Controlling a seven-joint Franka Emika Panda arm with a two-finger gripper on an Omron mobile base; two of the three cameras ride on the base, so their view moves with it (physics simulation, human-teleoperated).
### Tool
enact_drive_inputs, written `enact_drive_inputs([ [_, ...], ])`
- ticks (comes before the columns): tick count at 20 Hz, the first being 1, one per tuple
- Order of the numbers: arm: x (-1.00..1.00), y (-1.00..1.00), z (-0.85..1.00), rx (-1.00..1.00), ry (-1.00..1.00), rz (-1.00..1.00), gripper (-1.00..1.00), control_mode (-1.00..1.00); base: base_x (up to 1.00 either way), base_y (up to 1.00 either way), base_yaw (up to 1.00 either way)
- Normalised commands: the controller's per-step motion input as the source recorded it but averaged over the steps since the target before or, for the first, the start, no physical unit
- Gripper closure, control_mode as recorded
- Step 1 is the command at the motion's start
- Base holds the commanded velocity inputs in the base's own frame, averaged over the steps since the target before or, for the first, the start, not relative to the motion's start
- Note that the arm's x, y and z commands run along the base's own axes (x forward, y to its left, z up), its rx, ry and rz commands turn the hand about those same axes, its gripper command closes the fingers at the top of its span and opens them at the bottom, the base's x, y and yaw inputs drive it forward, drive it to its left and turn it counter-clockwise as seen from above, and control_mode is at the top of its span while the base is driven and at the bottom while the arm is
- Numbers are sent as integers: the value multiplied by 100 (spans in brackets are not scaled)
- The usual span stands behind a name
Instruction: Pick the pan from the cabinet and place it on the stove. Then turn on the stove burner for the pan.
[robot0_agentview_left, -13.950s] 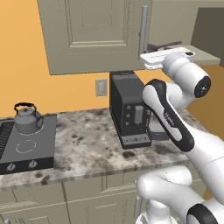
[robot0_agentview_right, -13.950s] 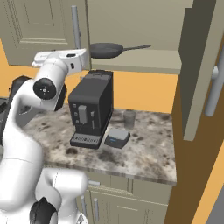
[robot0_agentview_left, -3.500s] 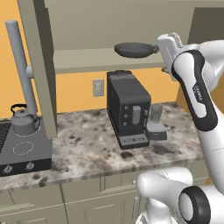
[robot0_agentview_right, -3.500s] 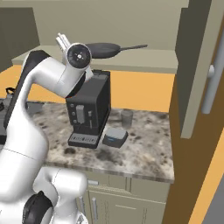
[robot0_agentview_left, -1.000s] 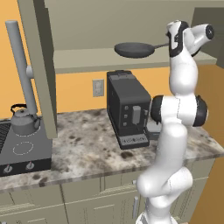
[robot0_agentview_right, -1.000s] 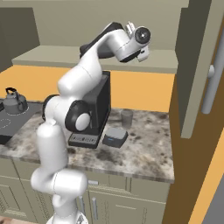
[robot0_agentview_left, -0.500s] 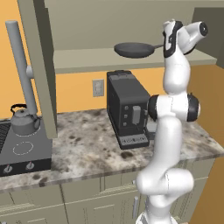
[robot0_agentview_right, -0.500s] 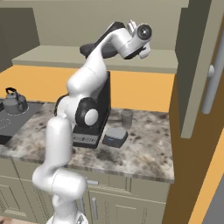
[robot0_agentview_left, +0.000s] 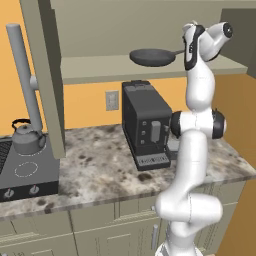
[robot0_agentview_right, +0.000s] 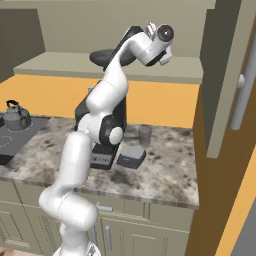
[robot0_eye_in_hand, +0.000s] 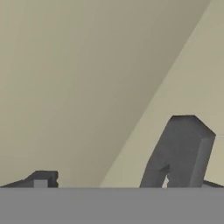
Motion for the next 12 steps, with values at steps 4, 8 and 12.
enact_drive_inputs([
  [4, 33, 29, -54, 0, -1, 0, 100, -100, 0, 0, 0],
  [8, 21, 26, -50, 3, -8, -2, 100, -100, 0, 0, 0],
  [12, 3, 9, -38, 7, -20, -1, 100, -100, 0, 0, 0],
])
